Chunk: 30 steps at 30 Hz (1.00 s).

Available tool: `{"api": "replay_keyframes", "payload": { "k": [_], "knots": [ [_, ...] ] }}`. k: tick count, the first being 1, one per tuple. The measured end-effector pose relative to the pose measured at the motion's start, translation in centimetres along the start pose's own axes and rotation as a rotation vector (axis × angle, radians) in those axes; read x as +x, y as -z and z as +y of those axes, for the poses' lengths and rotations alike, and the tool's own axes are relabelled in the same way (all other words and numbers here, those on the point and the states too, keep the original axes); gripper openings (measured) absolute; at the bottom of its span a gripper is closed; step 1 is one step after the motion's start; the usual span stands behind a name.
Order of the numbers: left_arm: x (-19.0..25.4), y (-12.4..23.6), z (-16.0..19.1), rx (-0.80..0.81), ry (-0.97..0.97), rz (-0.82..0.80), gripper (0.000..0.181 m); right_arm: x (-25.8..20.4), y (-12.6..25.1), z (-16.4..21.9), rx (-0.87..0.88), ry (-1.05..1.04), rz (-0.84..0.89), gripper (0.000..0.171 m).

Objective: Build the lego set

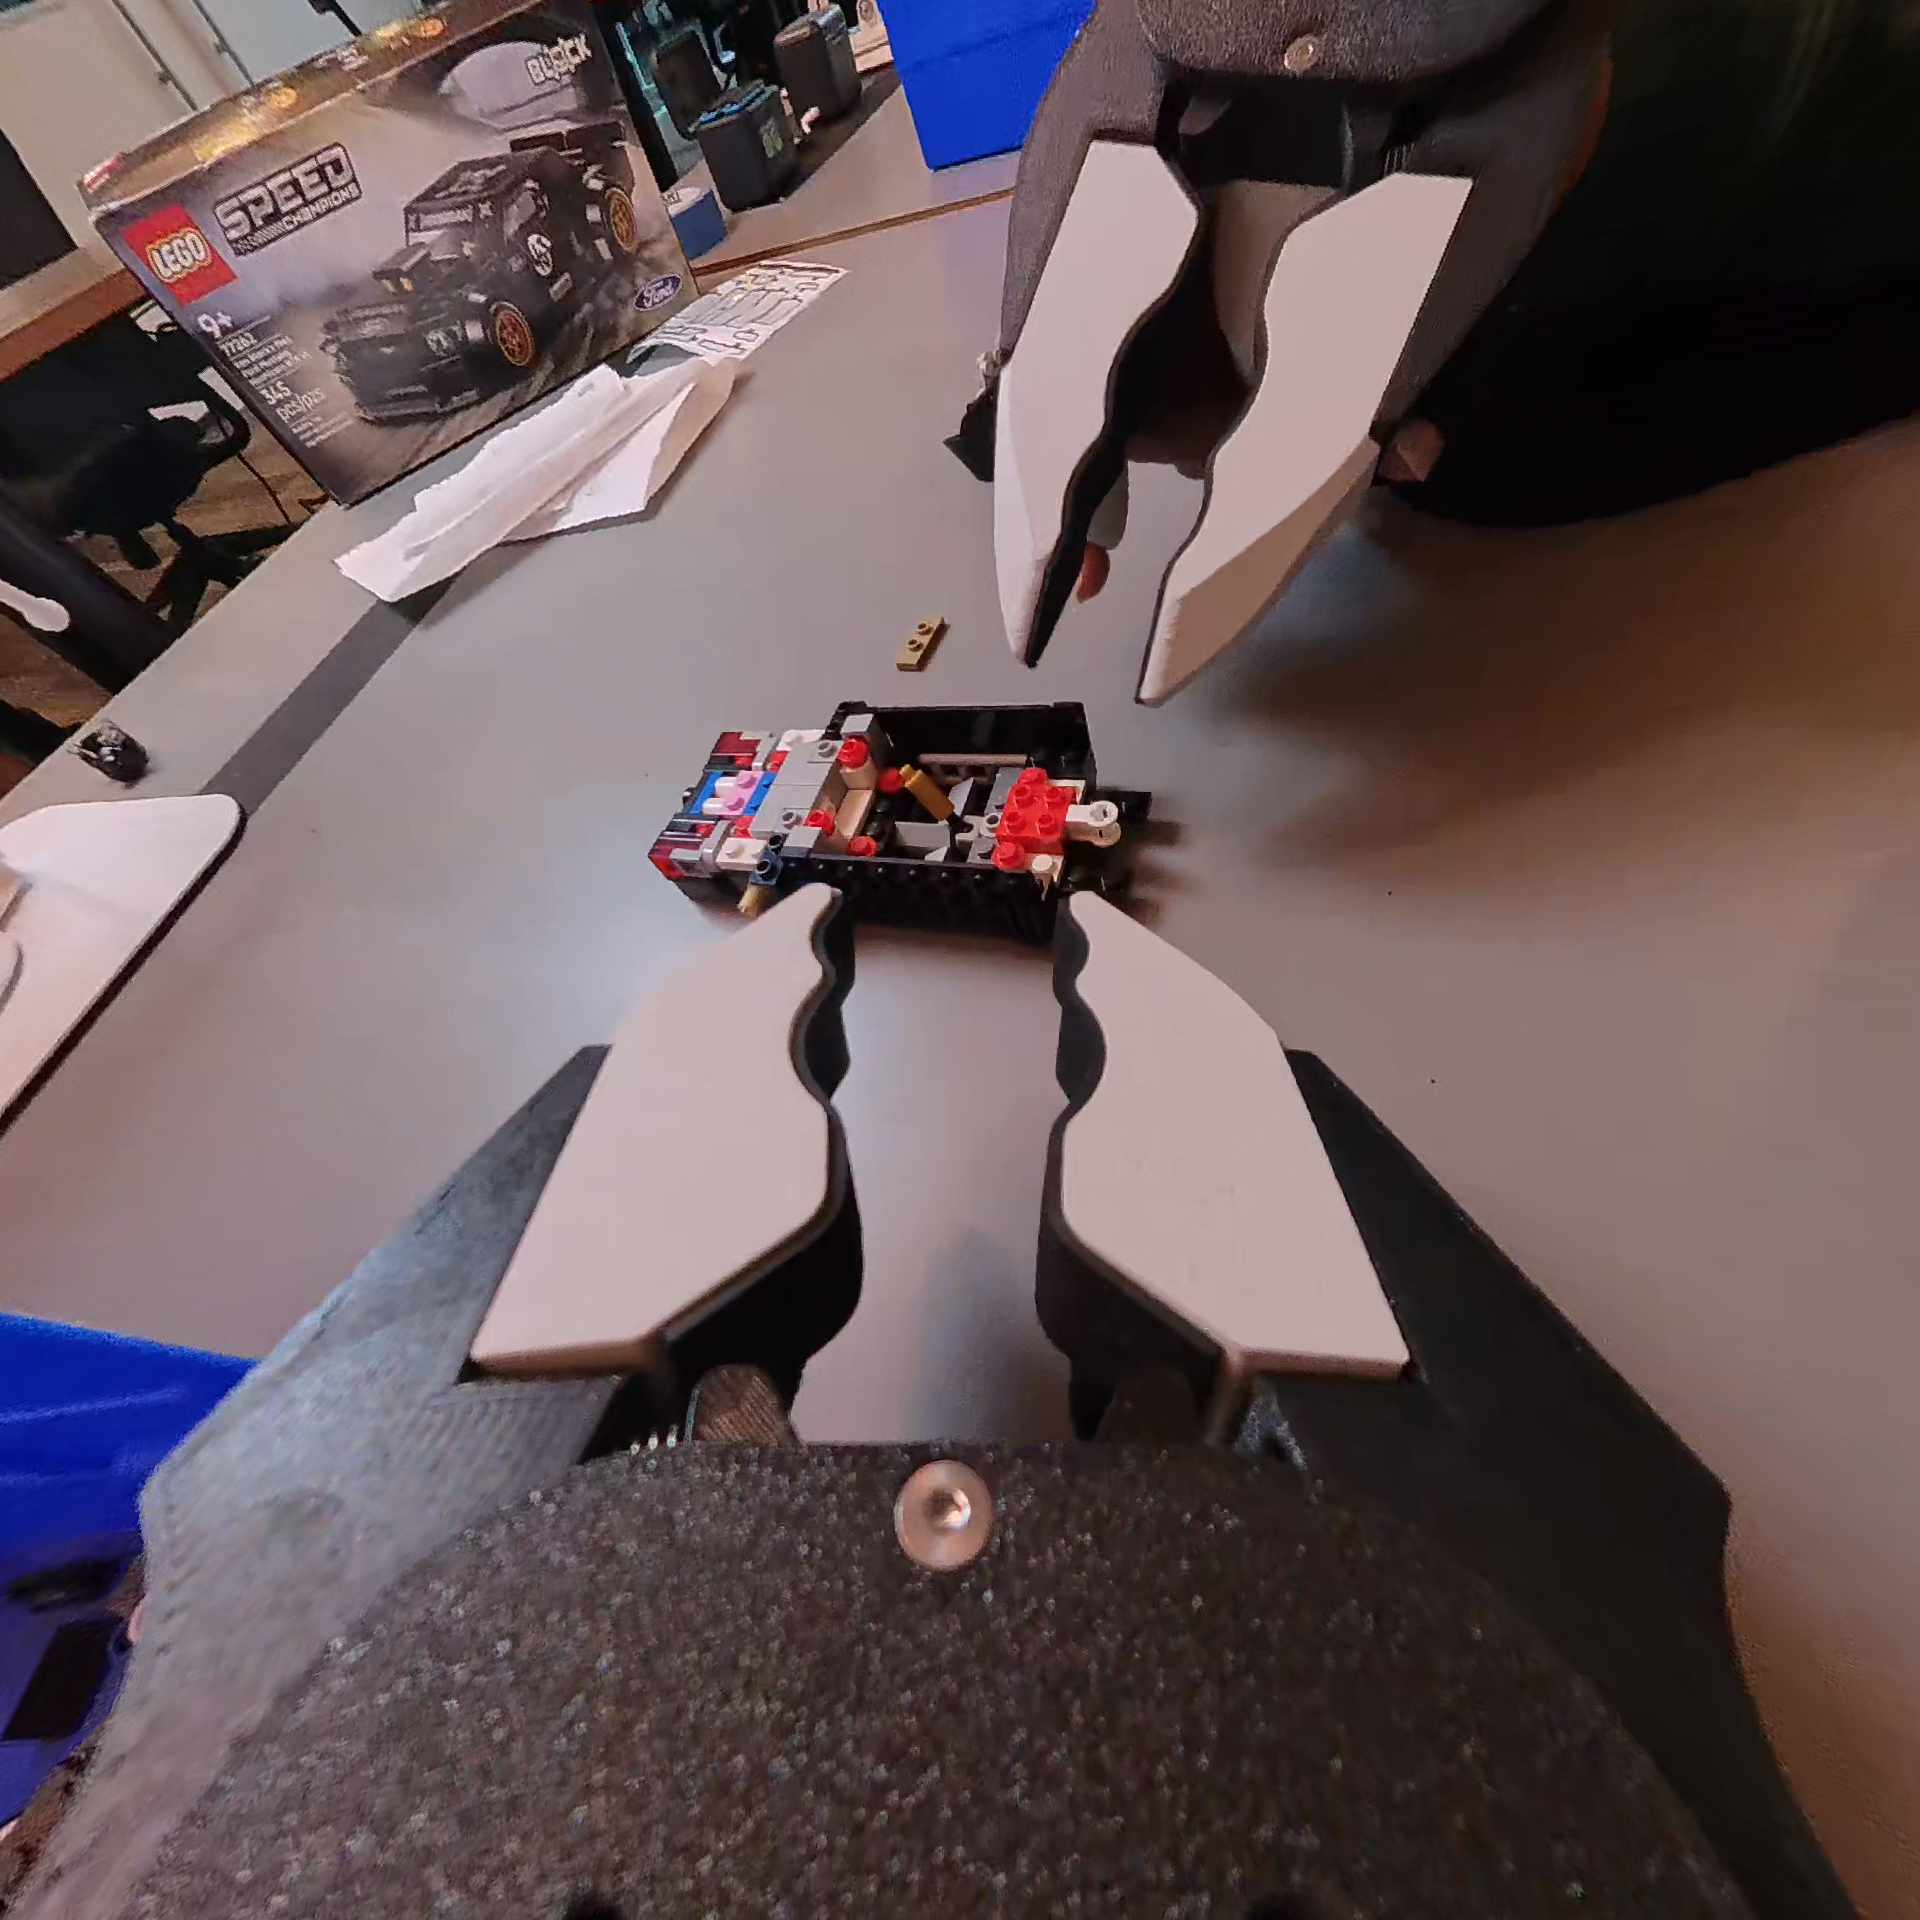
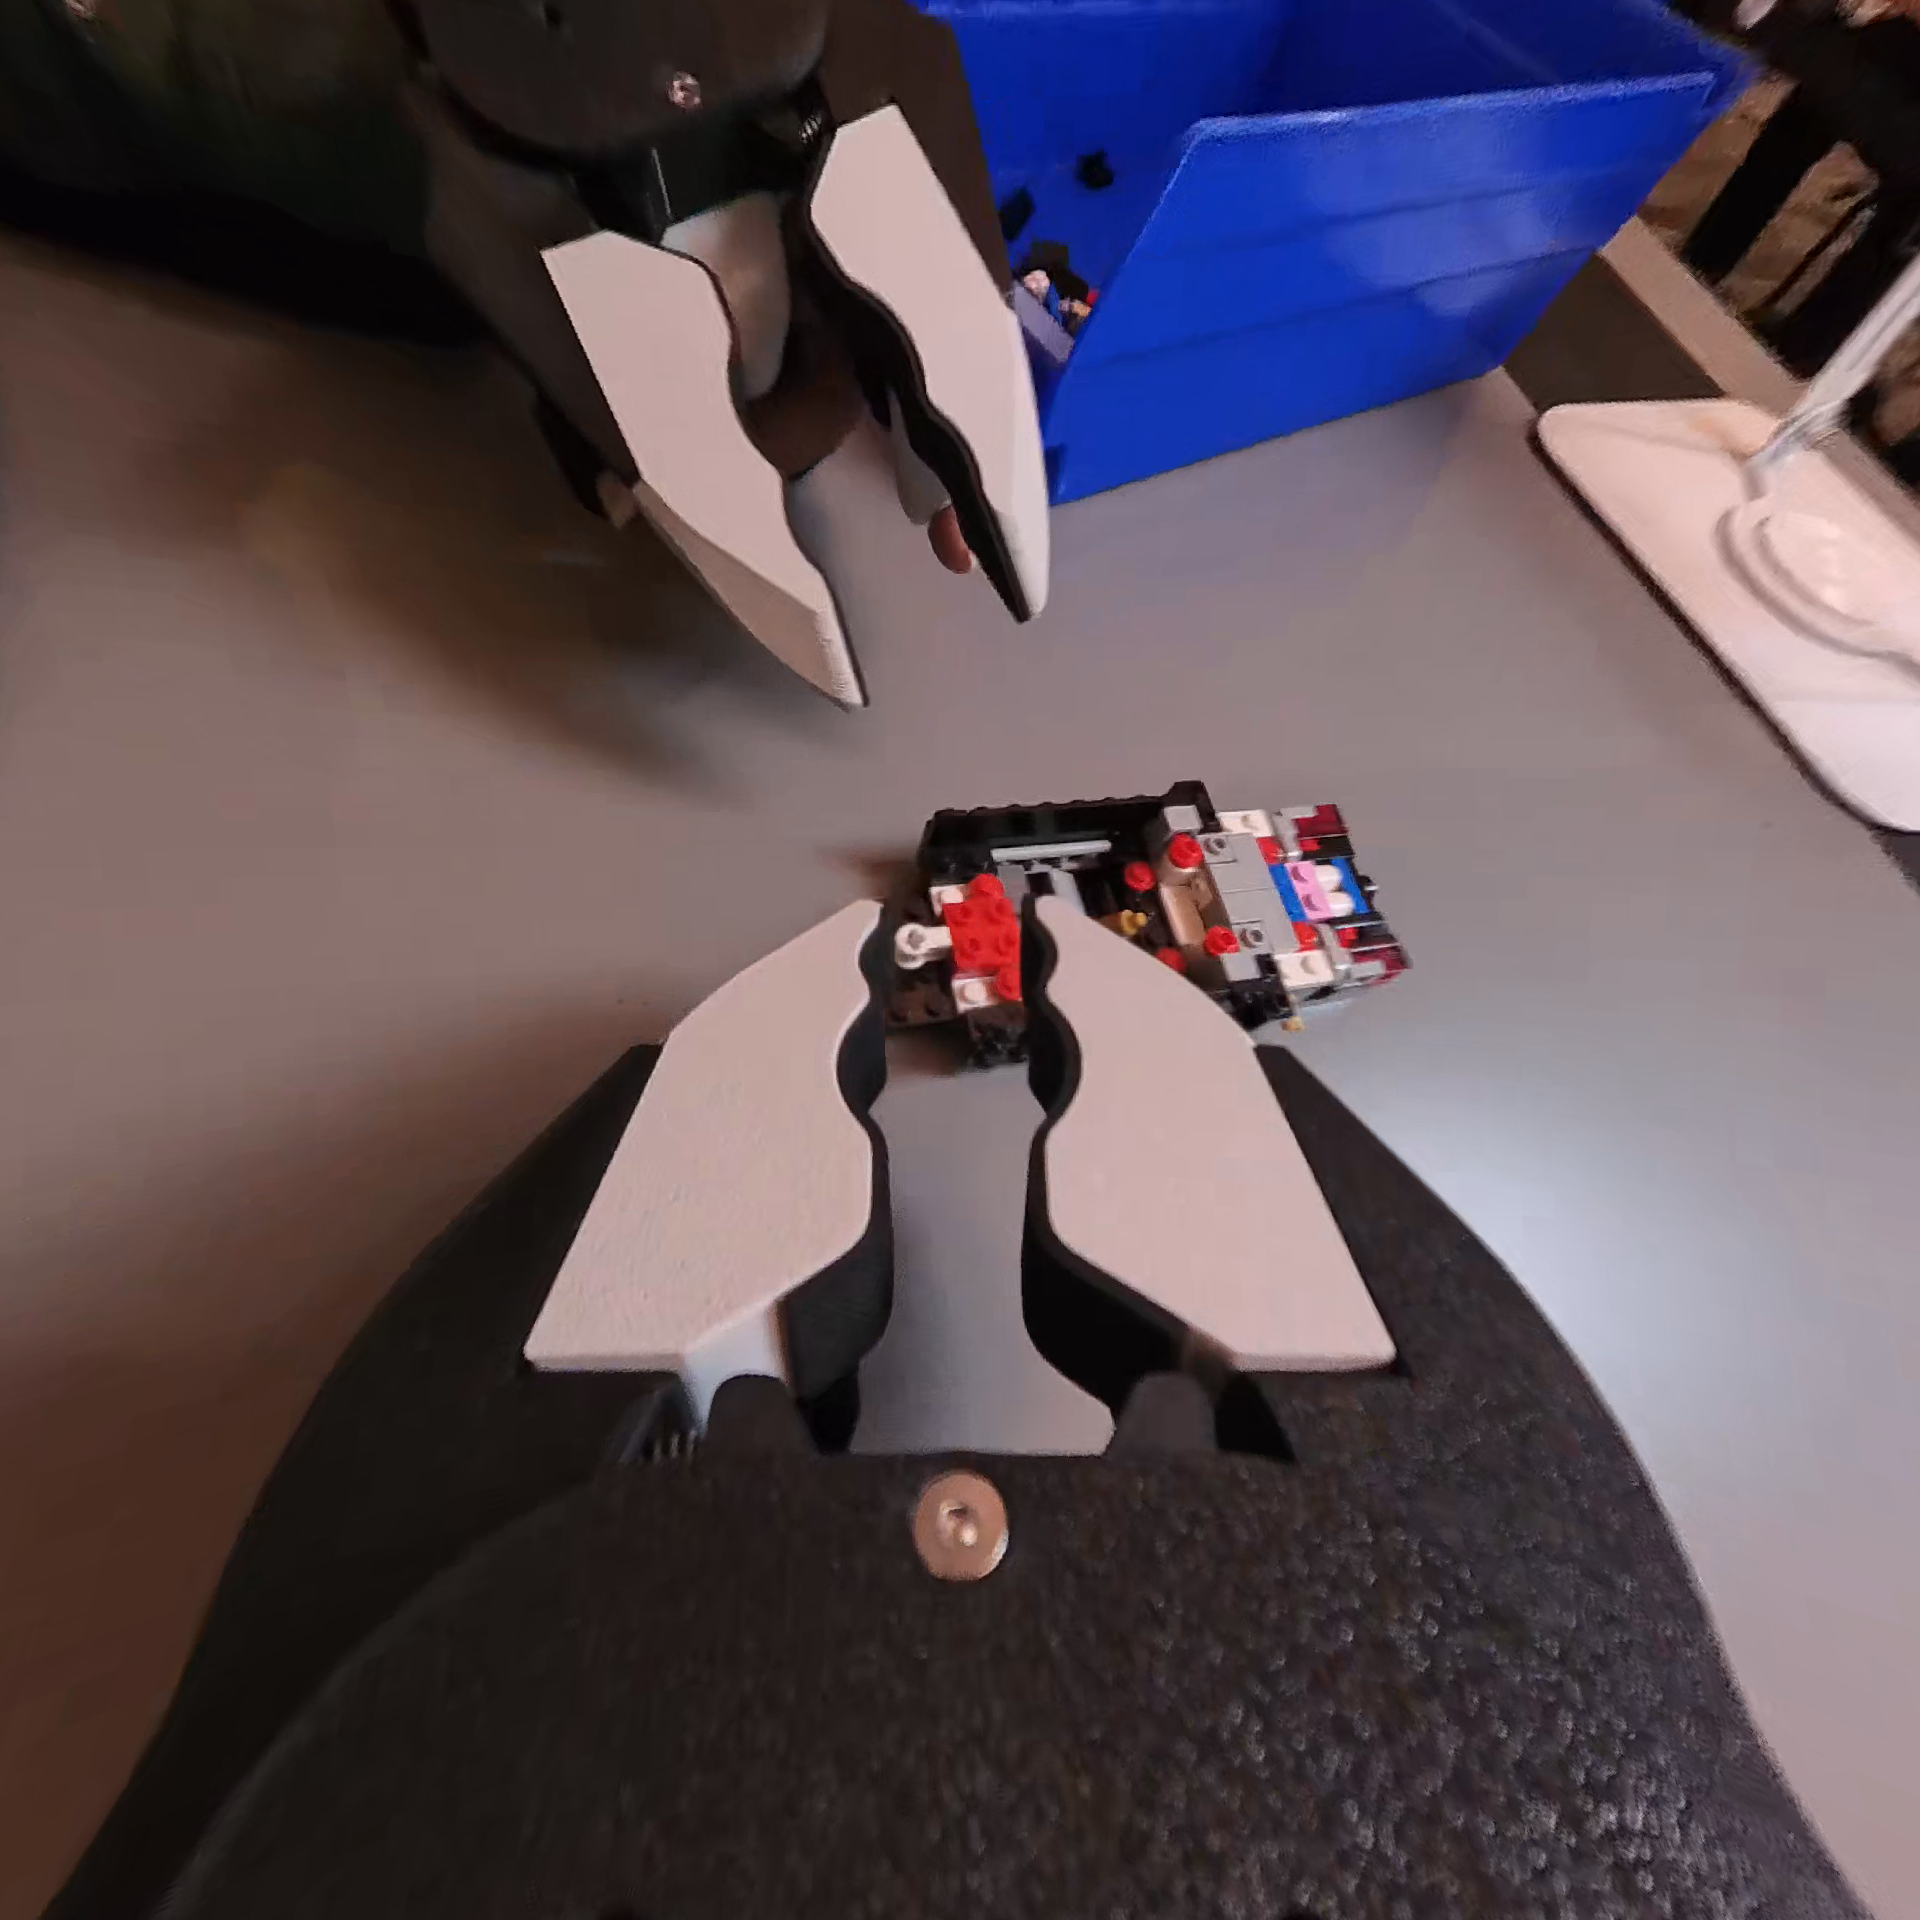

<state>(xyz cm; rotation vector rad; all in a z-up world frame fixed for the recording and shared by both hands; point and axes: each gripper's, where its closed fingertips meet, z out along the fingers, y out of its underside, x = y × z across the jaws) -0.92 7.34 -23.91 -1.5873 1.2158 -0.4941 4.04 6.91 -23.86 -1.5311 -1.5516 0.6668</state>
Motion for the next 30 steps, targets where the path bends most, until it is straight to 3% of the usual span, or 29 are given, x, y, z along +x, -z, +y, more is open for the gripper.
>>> {"api": "replay_keyframes", "payload": {
  "k": [8,13,16,20,23,30],
  "knots": [
    [0.3,-0.3,0.4,-0.028,-0.038,0.003,0.034,-1.4,0.2,1.6,-0.088,0.038,-0.053,0.022],
    [0.4,-0.6,0.8,-0.059,-0.072,-0.015,0.034,-0.5,-0.8,1.3,-0.151,0.057,0.076,0.020],
    [0.2,-0.7,0.7,-0.059,-0.057,-0.035,0.033,0.2,-1.5,2.2,-0.283,-0.025,0.208,0.018],
    [0.0,-0.7,0.4,-0.044,-0.028,-0.034,0.033,-0.5,-1.4,1.9,-0.231,-0.320,0.356,0.020],
    [0.0,-0.8,0.3,-0.040,-0.010,-0.028,0.033,-0.9,-1.9,3.2,-0.257,-0.430,0.442,0.022],
    [0.7,-0.5,0.0,-0.025,-0.005,-0.006,0.032,0.5,-2.3,2.9,-0.229,-0.508,0.563,0.020]
  ]
}}
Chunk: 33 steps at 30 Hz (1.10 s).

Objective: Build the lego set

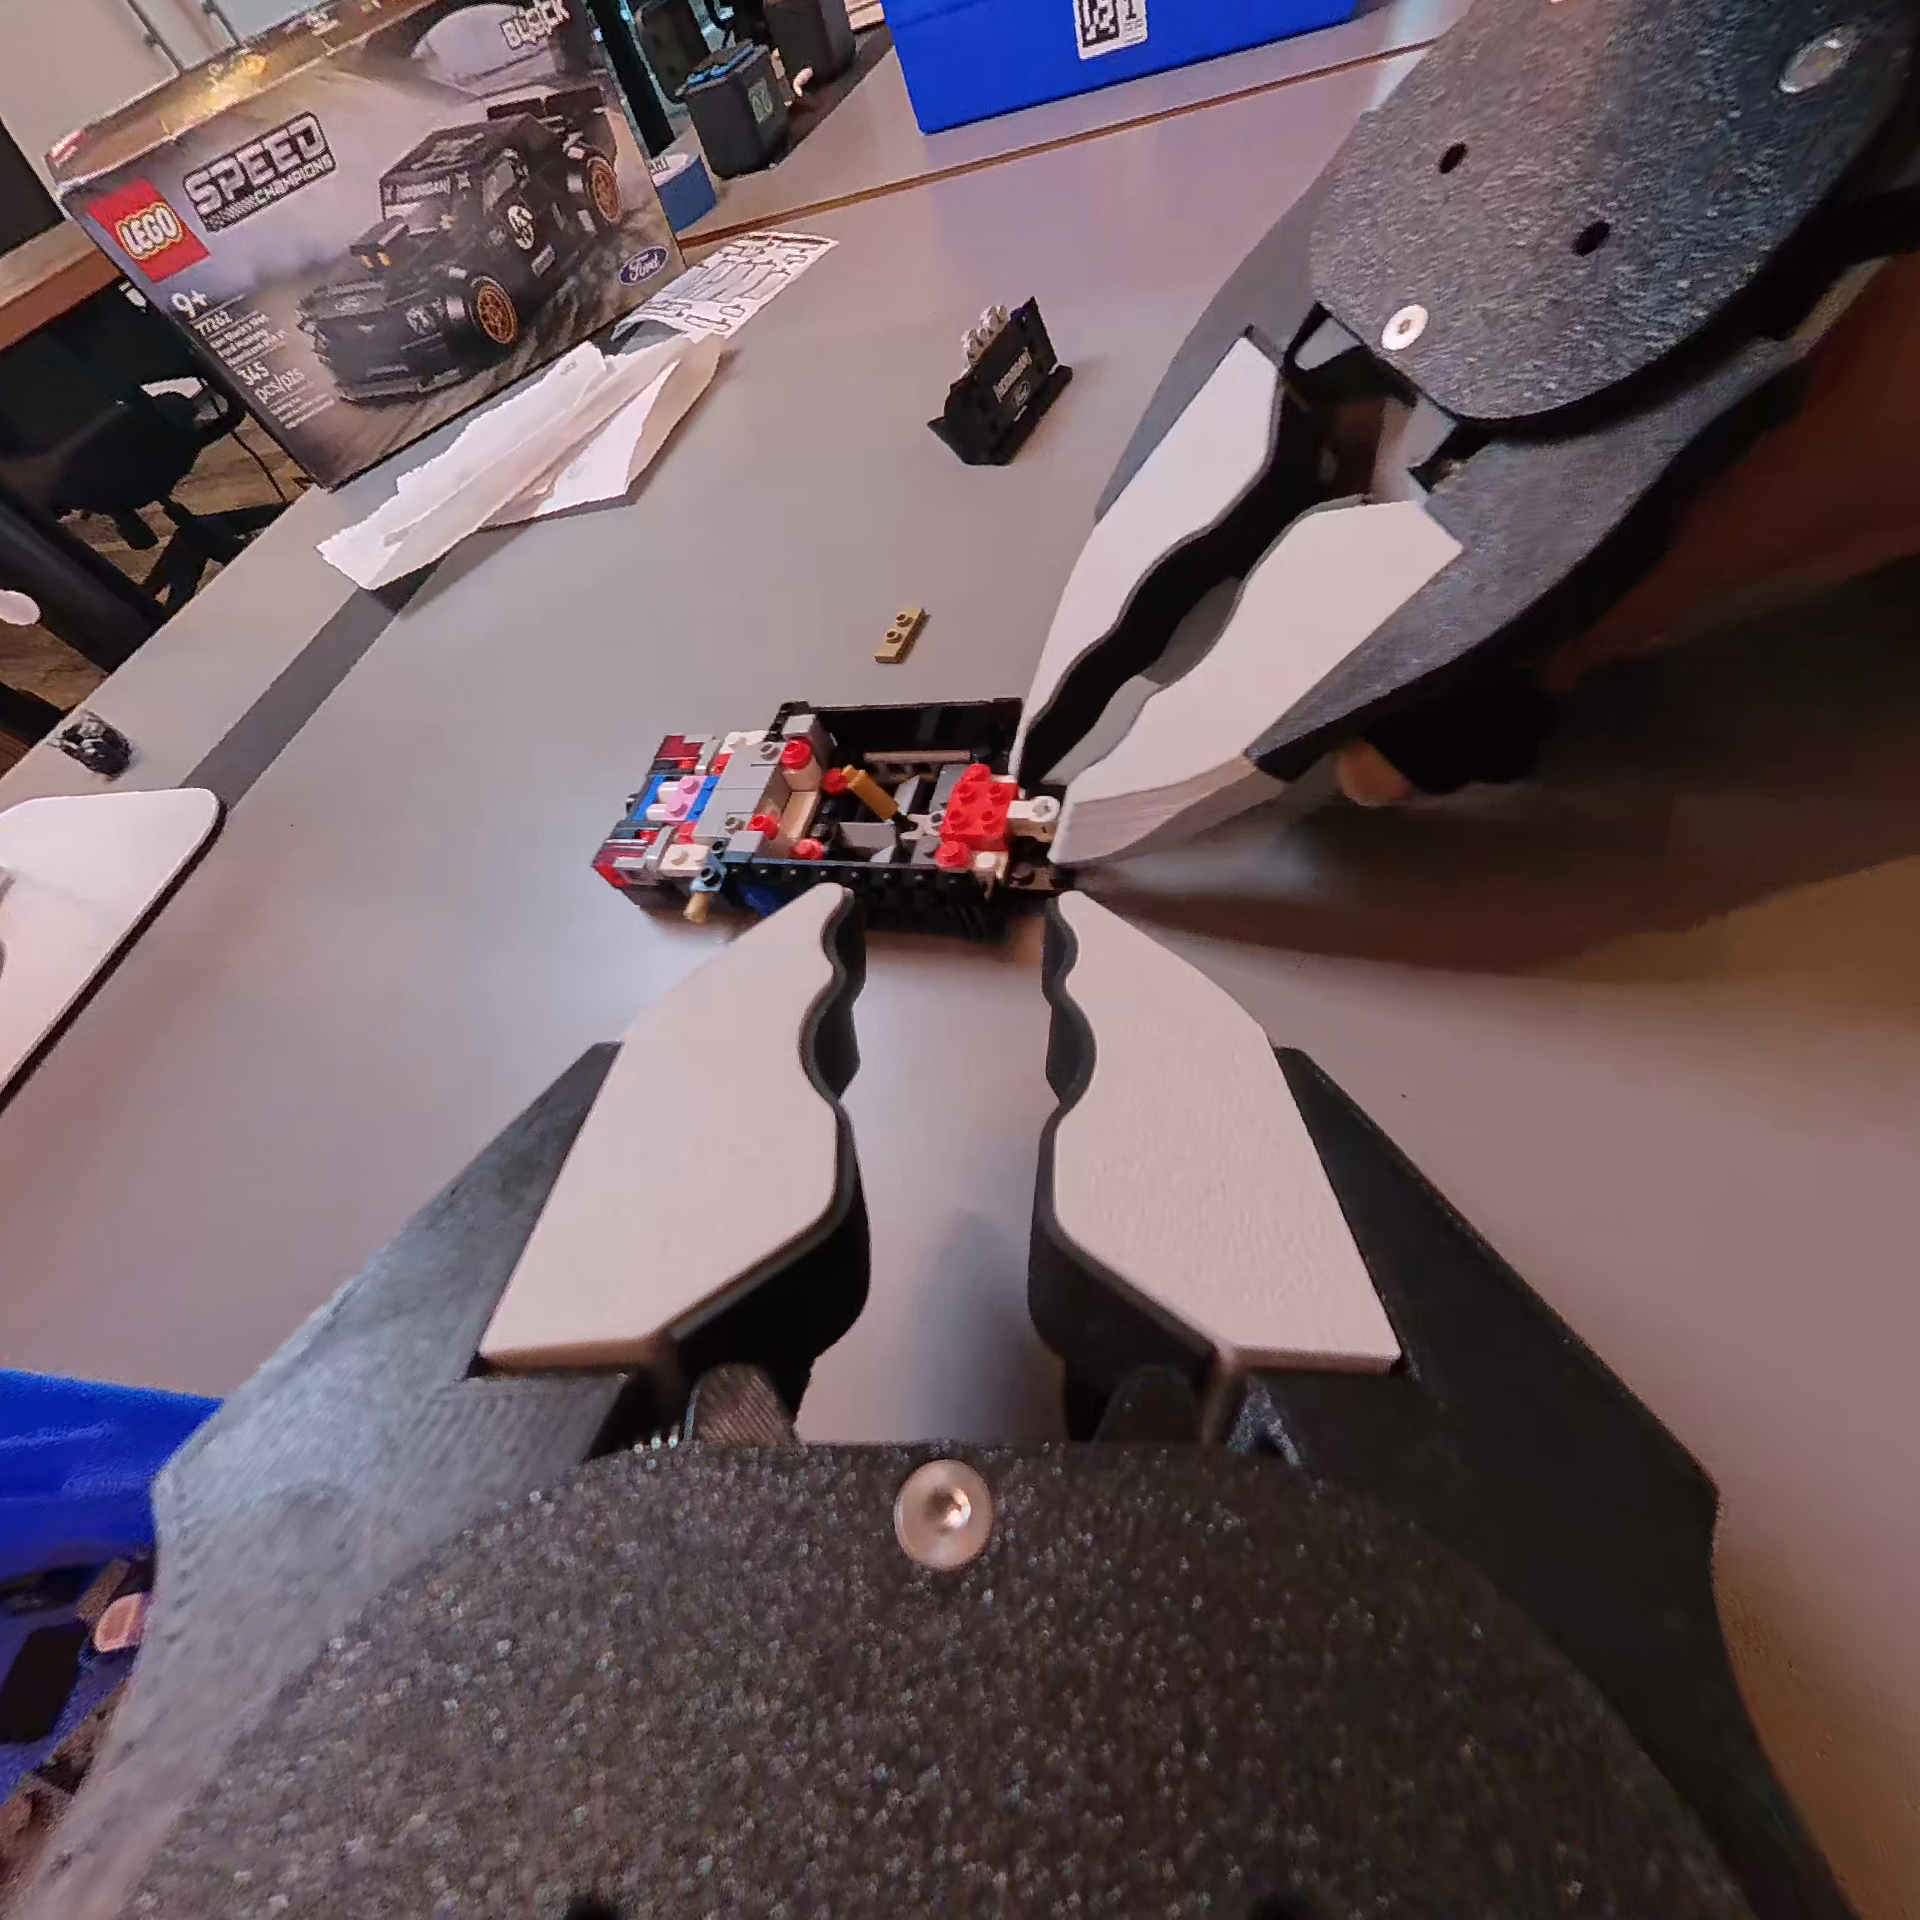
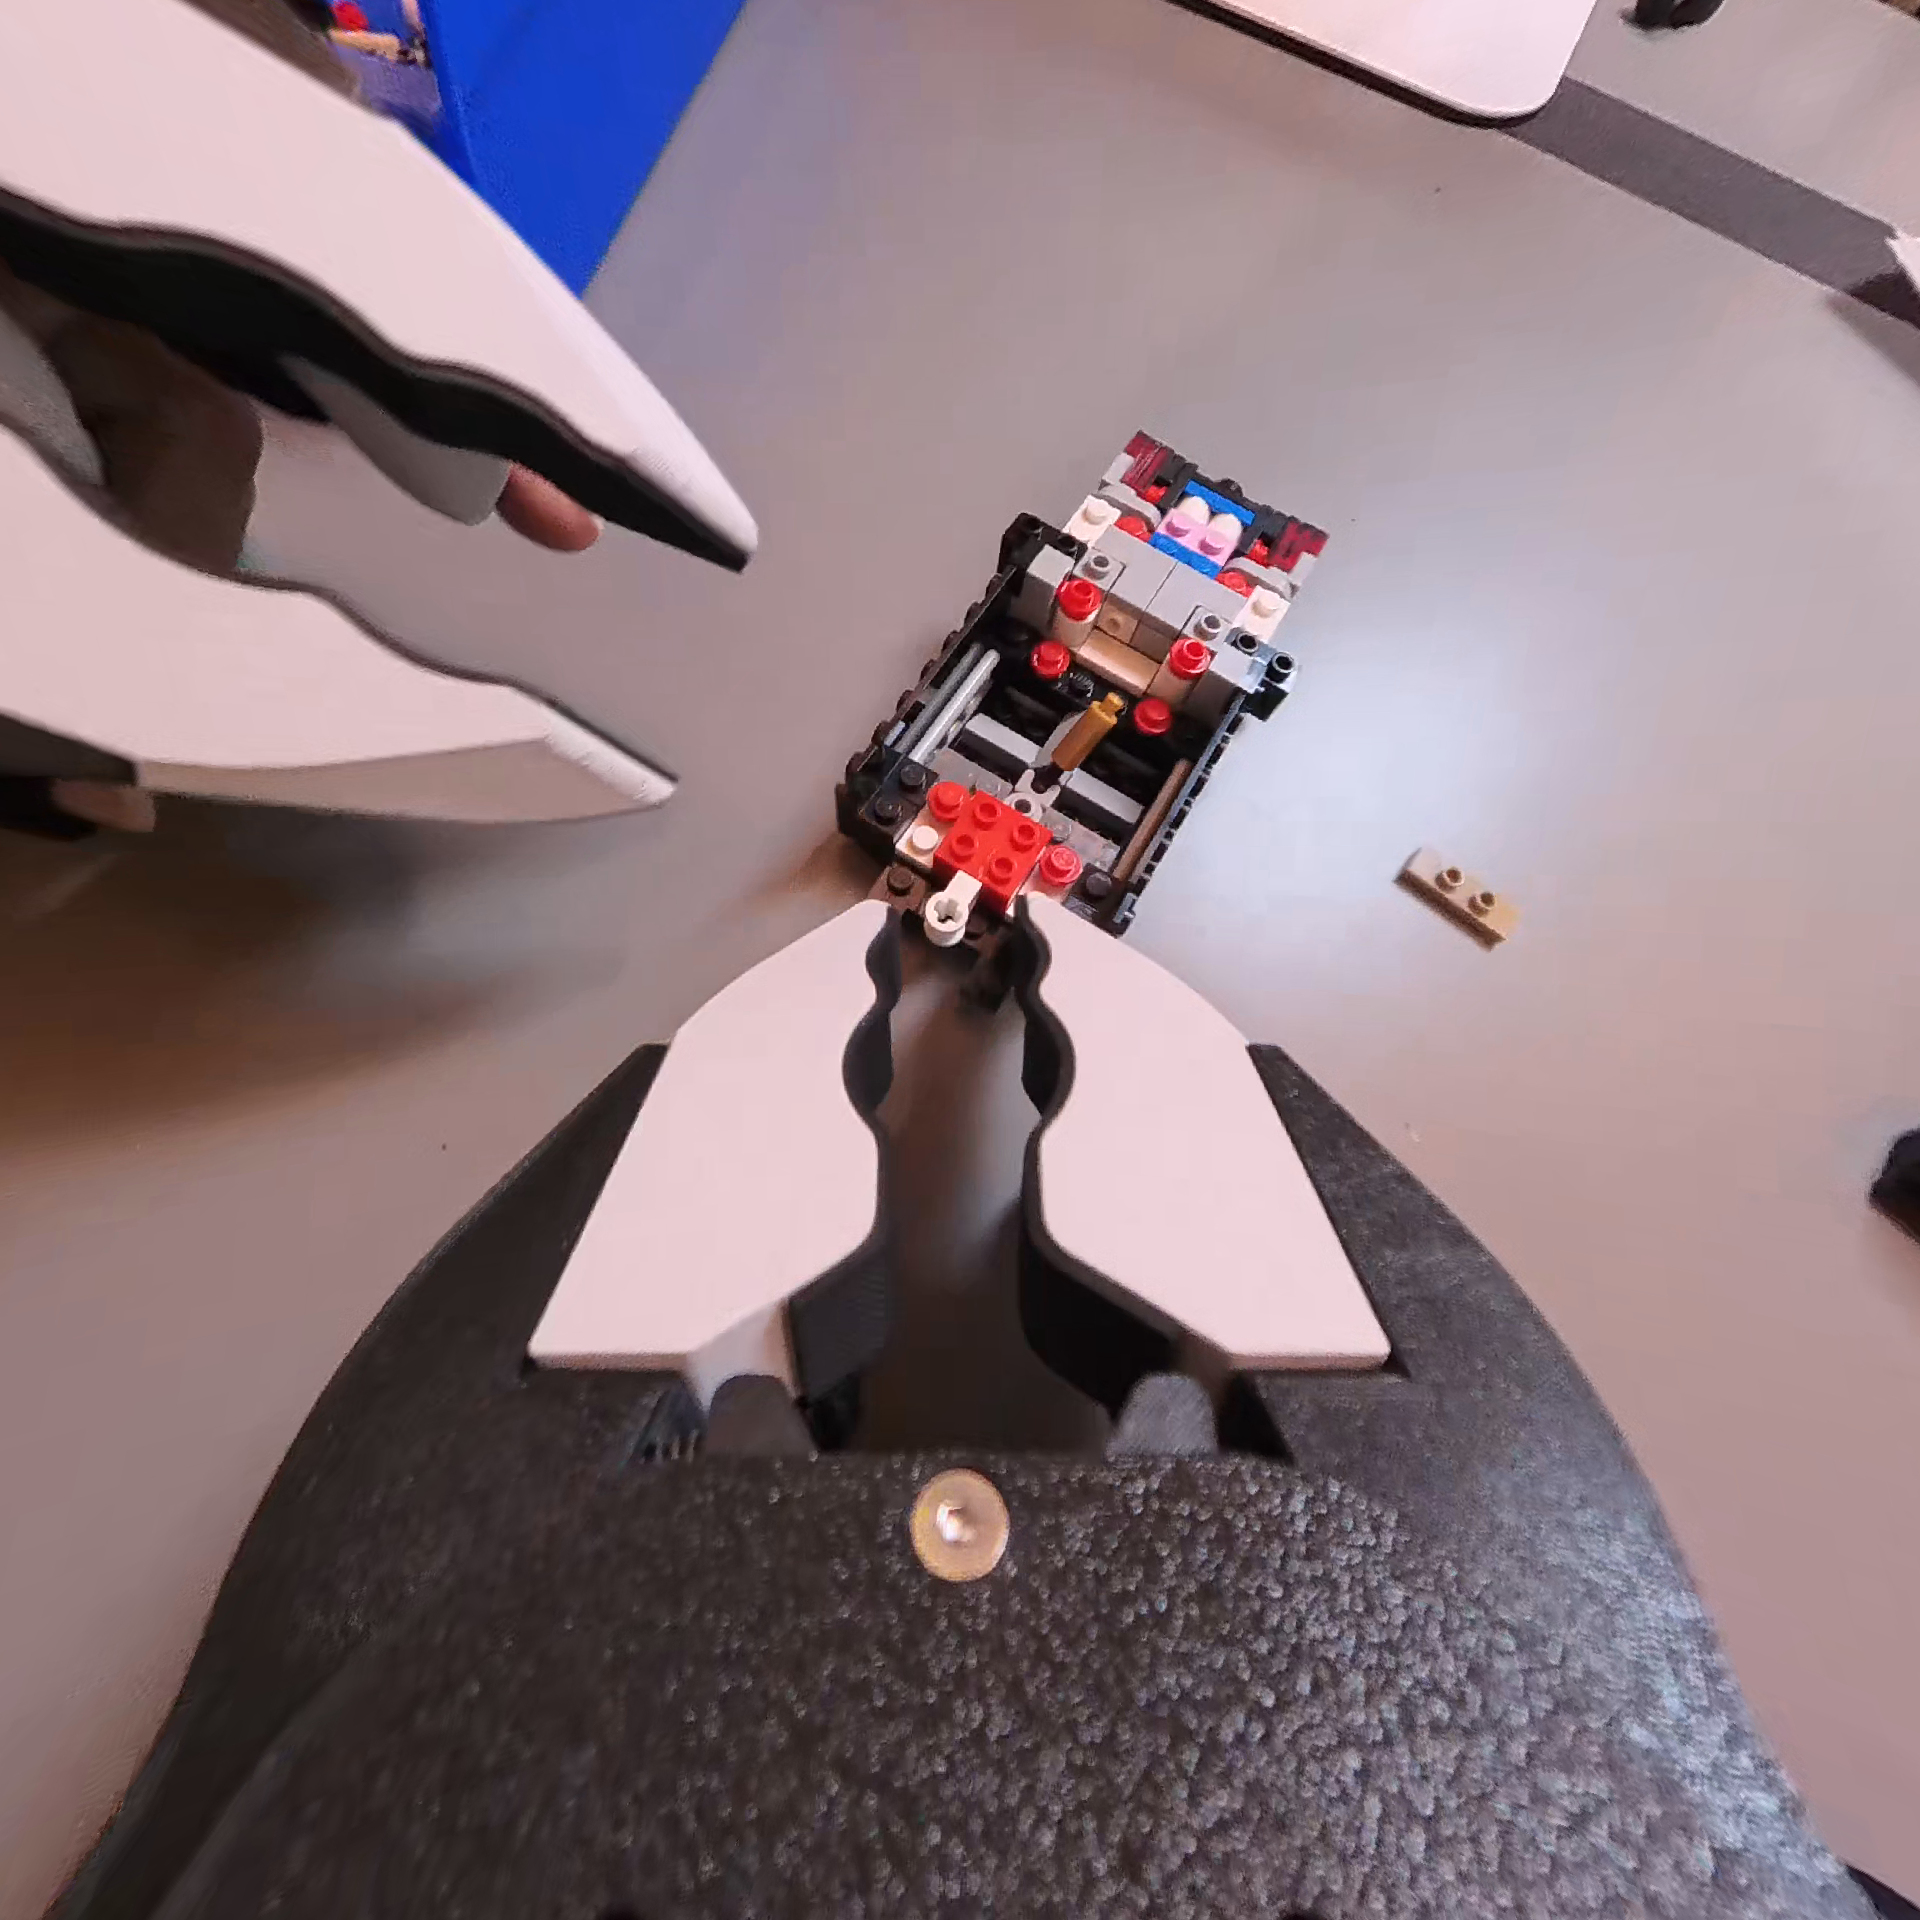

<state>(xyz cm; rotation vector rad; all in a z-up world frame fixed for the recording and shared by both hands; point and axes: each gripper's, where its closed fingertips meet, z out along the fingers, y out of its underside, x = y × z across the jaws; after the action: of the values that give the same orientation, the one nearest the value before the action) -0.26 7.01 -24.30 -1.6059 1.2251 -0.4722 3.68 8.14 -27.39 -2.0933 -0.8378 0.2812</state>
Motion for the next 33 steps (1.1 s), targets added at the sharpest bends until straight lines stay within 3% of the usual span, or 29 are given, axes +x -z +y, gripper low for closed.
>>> {"api": "replay_keyframes", "payload": {
  "k": [6,11,15,19,21,24,33],
  "knots": [
    [0.7,0.1,-0.1,-0.001,-0.030,0.018,0.033,1.3,-0.2,0.1,-0.016,0.026,0.009,0.007],
    [0.8,0.2,-1.2,-0.023,-0.223,0.041,0.041,-0.6,1.5,0.3,0.026,0.190,-0.239,0.007],
    [3.0,0.0,-0.6,-0.163,-0.382,0.253,0.065,-3.6,3.7,1.1,0.048,0.333,-0.445,0.006],
    [4.4,0.0,1.3,-0.364,-0.493,0.407,0.090,-4.3,4.1,1.5,0.032,0.387,-0.463,0.007],
    [4.4,-0.5,2.1,-0.429,-0.519,0.437,0.087,-4.6,4.2,1.5,0.042,0.386,-0.473,0.007],
    [4.8,-0.9,2.2,-0.437,-0.548,0.495,0.064,-4.6,4.0,1.7,0.028,0.388,-0.465,0.007],
    [5.1,-1.5,2.1,-0.402,-0.542,0.585,0.062,-3.9,4.0,2.6,-0.034,0.181,-0.387,0.006]
  ]
}}
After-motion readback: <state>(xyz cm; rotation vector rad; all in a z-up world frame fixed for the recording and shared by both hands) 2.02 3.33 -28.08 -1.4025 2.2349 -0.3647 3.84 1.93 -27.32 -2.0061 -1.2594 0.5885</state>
